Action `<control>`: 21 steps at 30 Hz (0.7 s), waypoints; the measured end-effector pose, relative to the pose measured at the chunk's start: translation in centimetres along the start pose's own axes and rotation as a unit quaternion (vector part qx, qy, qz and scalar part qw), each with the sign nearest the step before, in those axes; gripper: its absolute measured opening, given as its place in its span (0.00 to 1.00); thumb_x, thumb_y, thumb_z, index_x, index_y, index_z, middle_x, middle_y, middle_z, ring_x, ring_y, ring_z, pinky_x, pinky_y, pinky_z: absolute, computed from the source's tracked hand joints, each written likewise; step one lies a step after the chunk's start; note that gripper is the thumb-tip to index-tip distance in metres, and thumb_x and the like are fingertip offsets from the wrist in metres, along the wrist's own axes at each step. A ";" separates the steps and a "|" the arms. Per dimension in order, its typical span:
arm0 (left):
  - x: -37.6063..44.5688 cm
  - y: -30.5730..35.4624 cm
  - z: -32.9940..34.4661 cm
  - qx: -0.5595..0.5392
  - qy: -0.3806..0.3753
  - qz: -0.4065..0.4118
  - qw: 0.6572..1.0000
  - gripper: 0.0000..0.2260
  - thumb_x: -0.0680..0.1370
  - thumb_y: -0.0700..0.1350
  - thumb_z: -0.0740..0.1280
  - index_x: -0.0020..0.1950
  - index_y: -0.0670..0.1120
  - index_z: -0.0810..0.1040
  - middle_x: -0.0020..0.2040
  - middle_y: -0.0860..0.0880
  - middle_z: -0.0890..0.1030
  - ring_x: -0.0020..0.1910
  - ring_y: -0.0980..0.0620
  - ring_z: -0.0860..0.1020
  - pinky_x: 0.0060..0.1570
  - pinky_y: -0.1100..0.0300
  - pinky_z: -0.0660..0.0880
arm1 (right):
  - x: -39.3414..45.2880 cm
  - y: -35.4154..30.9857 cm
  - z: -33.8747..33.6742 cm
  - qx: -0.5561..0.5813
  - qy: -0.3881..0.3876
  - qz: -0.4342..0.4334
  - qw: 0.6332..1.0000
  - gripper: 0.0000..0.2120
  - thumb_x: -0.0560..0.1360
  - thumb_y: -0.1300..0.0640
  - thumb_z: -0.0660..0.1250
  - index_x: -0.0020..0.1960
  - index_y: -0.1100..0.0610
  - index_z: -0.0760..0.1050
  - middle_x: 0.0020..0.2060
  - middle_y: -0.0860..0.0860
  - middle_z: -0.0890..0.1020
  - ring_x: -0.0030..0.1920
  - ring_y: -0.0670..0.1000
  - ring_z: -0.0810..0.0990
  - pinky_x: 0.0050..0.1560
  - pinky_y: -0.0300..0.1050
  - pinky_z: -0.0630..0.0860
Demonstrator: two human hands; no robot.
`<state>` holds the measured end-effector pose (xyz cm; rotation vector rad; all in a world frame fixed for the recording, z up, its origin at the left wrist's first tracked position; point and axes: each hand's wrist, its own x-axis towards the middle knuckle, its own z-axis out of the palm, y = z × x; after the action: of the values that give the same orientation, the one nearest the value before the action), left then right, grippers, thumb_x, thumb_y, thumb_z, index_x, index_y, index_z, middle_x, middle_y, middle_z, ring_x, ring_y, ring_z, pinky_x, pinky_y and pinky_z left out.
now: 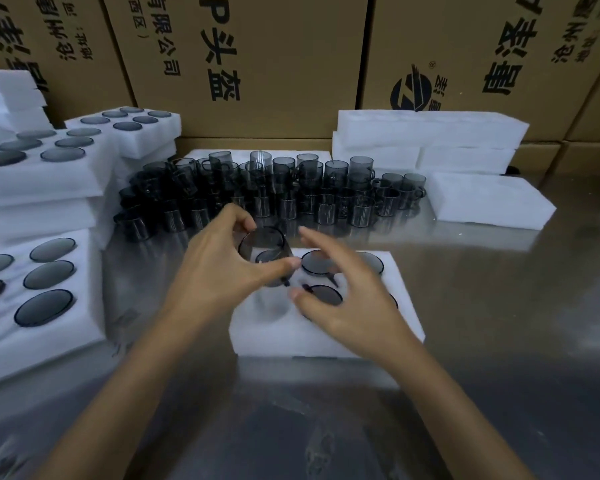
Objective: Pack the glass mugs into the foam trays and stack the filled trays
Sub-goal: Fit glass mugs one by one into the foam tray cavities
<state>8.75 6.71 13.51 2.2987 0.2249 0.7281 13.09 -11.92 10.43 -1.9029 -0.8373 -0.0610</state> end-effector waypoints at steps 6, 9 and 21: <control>-0.2 -0.2 -0.2 0.111 -0.094 -0.002 0.989 0.34 0.56 0.78 0.68 0.44 0.52 0.66 0.36 0.54 0.76 0.33 0.55 0.73 0.30 0.58 0.69 | 1.2 -0.9 2.8 -0.034 -0.008 0.008 0.999 0.26 0.70 0.48 0.74 0.65 0.40 0.68 0.55 0.36 0.78 0.55 0.40 0.76 0.53 0.46 0.78; 0.3 -0.8 -1.0 0.048 -0.138 -0.025 0.989 0.31 0.59 0.80 0.64 0.43 0.54 0.69 0.32 0.54 0.75 0.27 0.58 0.70 0.30 0.61 0.67 | 1.0 -0.8 2.6 -0.043 -0.036 0.021 0.998 0.24 0.70 0.46 0.74 0.62 0.39 0.68 0.52 0.36 0.79 0.54 0.39 0.77 0.53 0.42 0.77; 1.3 -2.8 -1.7 -0.070 -0.213 -0.036 0.974 0.05 0.80 0.49 0.66 0.48 0.50 0.79 0.23 0.48 0.77 0.20 0.52 0.72 0.22 0.62 0.70 | 0.3 -1.1 1.8 -0.089 -0.098 0.012 0.991 0.30 0.70 0.52 0.70 0.68 0.37 0.66 0.58 0.35 0.74 0.62 0.41 0.70 0.64 0.45 0.71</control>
<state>9.03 10.20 13.20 2.2339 0.0550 0.1940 12.11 -10.06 10.57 -2.1107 -0.9676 0.0679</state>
